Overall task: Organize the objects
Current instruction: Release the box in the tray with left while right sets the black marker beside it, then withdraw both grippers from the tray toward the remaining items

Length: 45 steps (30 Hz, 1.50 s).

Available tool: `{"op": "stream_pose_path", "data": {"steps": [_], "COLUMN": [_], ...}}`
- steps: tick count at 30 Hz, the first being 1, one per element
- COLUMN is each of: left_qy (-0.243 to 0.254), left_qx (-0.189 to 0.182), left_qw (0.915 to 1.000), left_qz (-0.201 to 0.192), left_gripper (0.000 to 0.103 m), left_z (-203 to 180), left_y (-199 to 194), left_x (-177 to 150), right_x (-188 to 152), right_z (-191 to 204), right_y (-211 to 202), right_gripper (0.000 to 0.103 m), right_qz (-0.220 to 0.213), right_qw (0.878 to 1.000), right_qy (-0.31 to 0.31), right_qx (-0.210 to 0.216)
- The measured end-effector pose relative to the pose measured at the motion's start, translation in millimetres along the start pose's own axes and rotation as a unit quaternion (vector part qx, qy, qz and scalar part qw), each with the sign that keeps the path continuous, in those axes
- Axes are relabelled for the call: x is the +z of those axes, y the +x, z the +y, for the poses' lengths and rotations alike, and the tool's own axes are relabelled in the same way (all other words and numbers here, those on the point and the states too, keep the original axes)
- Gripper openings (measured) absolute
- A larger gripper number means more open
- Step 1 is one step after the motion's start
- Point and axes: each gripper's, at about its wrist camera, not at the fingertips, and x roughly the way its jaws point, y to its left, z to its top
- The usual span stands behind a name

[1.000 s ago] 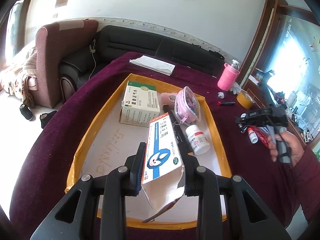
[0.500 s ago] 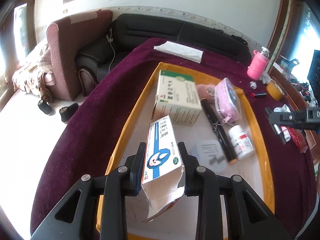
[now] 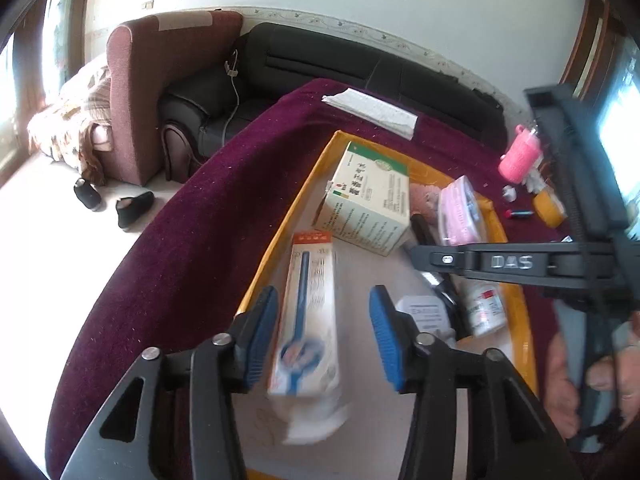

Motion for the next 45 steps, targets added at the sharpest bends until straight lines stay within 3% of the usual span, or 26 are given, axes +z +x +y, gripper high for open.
{"op": "stream_pose_path", "data": {"steps": [3,8,12,13,16,21,30,45], "left_qy": [-0.007,0.008,0.037,0.049,0.098,0.176,0.226,0.303], "left_qx": [-0.011,0.003,0.047,0.057,0.089,0.114,0.103,0.087], "left_qw": [0.9999,0.9996,0.9968,0.9952,0.9871,0.9713,0.9652,0.9485], "left_qz": [-0.006,-0.025,-0.054,-0.062,-0.090,-0.111,-0.083,-0.025], "left_gripper": [0.065,0.067,0.067,0.067,0.070,0.073,0.073,0.073], "left_z": [-1,-17,-44,-52,-84,-136,-202,-284], "left_y": [-8,-27,-46,-50,-64,-77,-74,-49], "left_x": [0,-2,-6,-7,-14,-29,-48,-80], "right_x": [-2,-12,-32,-36,-59,-93,-134,-167], "right_z": [-3,-8,-26,-31,-49,-84,-155,-271], "right_y": [-3,-35,-78,-89,-119,-146,-182,-228], "right_gripper": [0.021,0.029,0.052,0.055,0.058,0.060,0.059,0.059], "right_qz": [-0.009,-0.046,-0.109,-0.116,-0.161,-0.184,-0.204,-0.227], "right_qw": [1.000,0.999,0.993,0.992,0.985,0.979,0.970,0.949], "right_qy": [0.005,0.027,0.055,0.034,0.056,0.085,0.131,0.207], "right_qx": [-0.014,0.005,0.004,0.021,0.008,-0.009,-0.026,-0.068]}}
